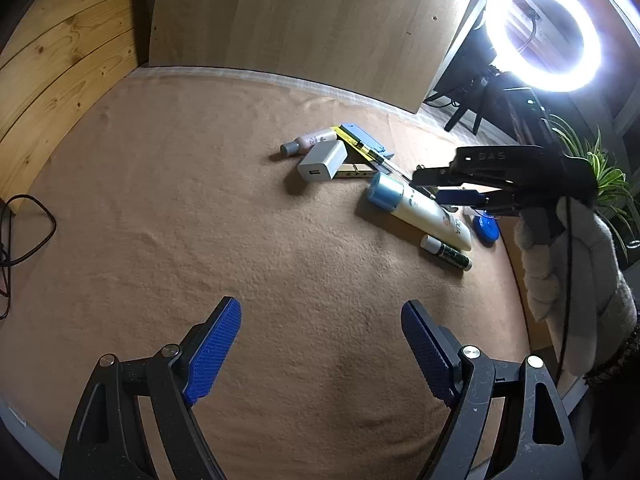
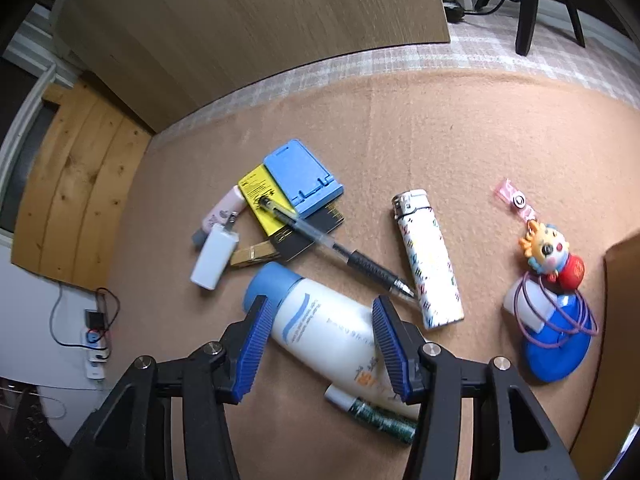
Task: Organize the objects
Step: 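Move the right tool back to the white AQUA sunscreen bottle, then grasp the AQUA bottle with the right tool and lift it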
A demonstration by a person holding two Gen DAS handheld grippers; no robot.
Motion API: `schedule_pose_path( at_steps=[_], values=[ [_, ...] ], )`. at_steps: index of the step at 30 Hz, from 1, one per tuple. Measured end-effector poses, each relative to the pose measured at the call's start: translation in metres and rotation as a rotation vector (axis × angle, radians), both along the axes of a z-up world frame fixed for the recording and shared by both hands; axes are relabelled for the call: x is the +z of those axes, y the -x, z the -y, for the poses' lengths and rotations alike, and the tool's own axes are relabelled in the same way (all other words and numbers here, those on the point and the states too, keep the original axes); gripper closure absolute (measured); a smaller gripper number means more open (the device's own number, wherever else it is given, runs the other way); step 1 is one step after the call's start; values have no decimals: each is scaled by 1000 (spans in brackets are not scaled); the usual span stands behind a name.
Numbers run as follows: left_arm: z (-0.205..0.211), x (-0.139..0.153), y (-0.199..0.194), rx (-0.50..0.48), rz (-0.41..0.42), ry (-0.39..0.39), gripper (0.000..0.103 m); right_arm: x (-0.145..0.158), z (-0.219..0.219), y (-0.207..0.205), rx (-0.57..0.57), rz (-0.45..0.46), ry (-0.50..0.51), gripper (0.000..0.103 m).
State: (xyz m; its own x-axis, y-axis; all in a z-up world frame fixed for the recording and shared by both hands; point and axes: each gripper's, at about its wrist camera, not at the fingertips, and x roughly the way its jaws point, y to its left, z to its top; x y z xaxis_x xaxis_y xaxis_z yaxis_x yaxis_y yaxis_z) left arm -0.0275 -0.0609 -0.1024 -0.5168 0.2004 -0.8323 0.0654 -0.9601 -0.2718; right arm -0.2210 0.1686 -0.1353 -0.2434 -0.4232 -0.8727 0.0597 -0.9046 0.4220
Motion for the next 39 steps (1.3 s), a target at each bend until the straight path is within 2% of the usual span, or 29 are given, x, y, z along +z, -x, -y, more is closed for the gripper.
schedule_pose_path(
  at_steps=[7, 14, 15, 21, 31, 39],
  values=[
    [0, 0, -1, 5, 2, 2, 18, -11, 18, -2, 44, 22, 3, 54],
    [3, 2, -5, 21, 2, 2, 18, -18, 43, -27, 138, 45, 14, 59],
    [3, 1, -5, 23, 3, 2, 18, -19, 46, -29, 145, 48, 11, 62],
    [3, -3, -6, 17, 14, 5, 18, -19, 54, -44, 160, 38, 0, 63],
    [-10, -17, -3, -22, 45, 9, 18, -20, 31, -76, 100, 51, 26, 63],
    [-48, -27, 6, -132, 61, 3, 18, -21, 4, -105, 5, 74, 51, 63]
  ],
)
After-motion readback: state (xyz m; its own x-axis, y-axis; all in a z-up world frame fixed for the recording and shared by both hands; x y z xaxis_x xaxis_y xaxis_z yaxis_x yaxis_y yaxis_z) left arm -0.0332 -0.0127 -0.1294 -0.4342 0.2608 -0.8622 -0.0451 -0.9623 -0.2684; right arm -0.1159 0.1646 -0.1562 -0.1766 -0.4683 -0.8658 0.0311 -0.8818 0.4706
